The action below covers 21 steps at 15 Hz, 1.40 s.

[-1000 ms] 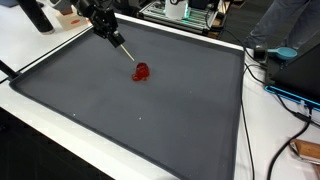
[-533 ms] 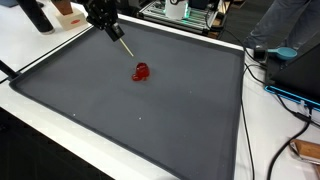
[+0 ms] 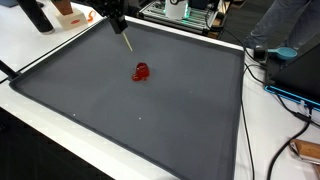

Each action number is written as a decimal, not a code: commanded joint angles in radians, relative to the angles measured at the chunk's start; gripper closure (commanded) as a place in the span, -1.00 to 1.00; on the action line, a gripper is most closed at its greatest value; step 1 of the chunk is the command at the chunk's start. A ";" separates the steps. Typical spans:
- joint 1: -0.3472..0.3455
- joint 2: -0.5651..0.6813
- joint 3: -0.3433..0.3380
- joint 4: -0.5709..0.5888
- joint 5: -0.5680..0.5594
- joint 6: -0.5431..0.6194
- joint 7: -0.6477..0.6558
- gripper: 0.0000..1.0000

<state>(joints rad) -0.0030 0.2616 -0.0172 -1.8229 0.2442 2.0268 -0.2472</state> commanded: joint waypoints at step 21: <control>0.173 0.026 0.031 0.026 -0.522 -0.038 0.524 0.94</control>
<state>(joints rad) 0.1369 0.2710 0.0151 -1.8051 -0.1943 2.0331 0.1536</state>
